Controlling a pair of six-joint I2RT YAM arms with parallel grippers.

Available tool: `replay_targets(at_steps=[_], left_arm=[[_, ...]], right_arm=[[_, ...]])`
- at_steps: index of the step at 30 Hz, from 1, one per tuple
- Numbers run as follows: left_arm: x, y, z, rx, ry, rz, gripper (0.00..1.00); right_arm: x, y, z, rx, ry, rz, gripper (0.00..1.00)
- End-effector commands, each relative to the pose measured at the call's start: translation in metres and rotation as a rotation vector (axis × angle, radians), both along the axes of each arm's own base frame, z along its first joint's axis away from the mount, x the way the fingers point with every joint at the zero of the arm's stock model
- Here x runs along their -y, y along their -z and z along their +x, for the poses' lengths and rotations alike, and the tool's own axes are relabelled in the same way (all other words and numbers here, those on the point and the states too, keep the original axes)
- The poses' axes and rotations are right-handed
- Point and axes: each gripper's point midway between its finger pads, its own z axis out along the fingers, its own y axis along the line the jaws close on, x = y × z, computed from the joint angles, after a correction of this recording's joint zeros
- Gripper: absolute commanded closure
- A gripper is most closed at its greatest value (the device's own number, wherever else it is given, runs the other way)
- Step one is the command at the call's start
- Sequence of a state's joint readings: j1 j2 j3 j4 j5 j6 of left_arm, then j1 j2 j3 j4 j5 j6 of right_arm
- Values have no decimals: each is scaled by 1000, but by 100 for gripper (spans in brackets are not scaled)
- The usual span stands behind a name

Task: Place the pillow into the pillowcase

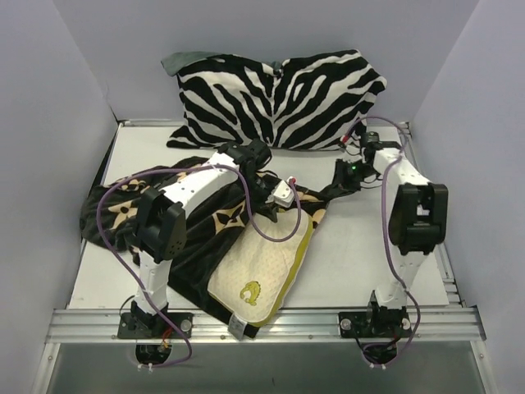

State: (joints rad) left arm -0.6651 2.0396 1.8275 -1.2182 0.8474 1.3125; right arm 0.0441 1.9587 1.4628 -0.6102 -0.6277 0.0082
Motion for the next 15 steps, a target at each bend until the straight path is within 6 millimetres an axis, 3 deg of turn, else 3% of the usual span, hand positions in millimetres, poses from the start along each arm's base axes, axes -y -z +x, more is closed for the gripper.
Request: replay_targets(at_steps=[1,3,6,9,13,14,15], left_arm=[[1,6,68,120,-215,11,100],[1,22,85,133,-257,47,100],[-5,43,123,184,-390,127,100],[1,45,151,172,-528,124,100],[28,30,150,111,-574,63,100],[36,22,147,83,-574,34,90],[40,12,144,39,-611,21,79]], right_arm=[[24,-28,-43,-18,-76,-54,100],[31,-18,-58,-49,-115,-78,100],[56,-9,-60,-79,-93,-122,100],[67,-6,-39,-60,-82,-152,100],[54,-16,29,4,-1,-116,100],[52,-21,39,16,16,-110,99],[52,-23,46,21,33,-108,80]])
